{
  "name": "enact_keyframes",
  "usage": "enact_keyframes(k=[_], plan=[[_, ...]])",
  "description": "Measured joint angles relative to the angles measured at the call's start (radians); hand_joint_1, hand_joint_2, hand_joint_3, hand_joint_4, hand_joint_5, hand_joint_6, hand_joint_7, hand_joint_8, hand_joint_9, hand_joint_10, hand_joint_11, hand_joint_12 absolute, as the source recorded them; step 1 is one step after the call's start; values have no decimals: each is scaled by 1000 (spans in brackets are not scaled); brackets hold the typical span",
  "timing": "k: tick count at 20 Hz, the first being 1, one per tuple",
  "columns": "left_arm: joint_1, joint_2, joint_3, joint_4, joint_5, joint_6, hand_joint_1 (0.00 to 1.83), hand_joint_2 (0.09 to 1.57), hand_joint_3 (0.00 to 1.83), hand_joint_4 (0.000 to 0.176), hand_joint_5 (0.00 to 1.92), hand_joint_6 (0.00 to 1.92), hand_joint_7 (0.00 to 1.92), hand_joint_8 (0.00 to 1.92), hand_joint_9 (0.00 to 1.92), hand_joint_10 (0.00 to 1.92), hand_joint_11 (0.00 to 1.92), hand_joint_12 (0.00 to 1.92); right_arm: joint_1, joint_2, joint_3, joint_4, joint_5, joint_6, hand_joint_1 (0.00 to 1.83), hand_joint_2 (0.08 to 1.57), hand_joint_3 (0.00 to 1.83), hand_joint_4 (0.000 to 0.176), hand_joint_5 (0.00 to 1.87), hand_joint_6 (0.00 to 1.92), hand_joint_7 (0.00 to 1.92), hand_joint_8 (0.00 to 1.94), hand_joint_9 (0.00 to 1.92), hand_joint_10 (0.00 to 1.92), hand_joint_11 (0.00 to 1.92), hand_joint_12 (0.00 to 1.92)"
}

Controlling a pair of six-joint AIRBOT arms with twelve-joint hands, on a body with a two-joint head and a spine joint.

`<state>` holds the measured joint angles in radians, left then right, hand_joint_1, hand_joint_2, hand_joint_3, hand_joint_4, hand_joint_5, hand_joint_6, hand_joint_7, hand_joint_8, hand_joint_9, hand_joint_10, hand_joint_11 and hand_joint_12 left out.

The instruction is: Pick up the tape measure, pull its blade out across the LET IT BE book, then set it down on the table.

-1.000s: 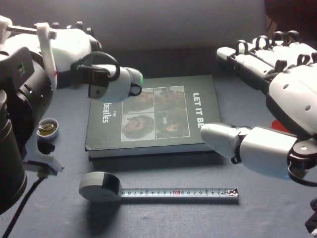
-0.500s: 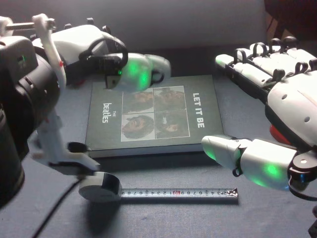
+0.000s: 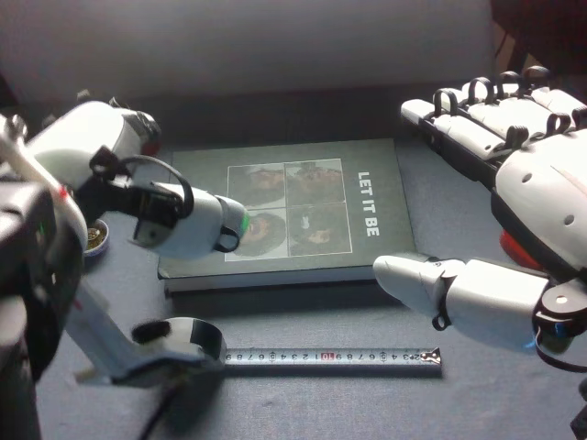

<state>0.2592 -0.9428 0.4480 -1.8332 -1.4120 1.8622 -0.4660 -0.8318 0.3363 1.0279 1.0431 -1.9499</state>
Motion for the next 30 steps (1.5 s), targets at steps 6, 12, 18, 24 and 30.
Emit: enact_keyframes(k=[6,12,18,24,30], plan=[[82,21,-13,63,82,-261,1093,1011,10,0,222,11,183,2,183,1,118,373,0,1,0,-2,0,0,218,1083,4,22,100,1,113,5,84,3,0,356],[179,67,30,352,505,-234,1164,1028,3,0,272,5,247,6,244,9,179,379,0,1,0,-5,3,1,227,1089,3,20,141,7,147,7,121,10,0,483],[295,125,106,549,691,-391,1170,1024,1,0,281,5,255,5,245,5,183,376,0,1,0,-5,6,3,180,1122,10,18,127,0,138,0,102,0,0,443],[387,134,148,715,828,-554,1168,1027,1,0,285,4,262,5,257,7,197,377,0,2,0,-5,6,5,178,1128,2,19,139,2,145,1,110,1,0,435],[484,144,202,890,846,-699,1168,1030,1,0,286,2,267,4,259,4,197,370,0,2,0,-11,7,8,181,1133,1,19,141,1,162,2,110,1,0,466]])
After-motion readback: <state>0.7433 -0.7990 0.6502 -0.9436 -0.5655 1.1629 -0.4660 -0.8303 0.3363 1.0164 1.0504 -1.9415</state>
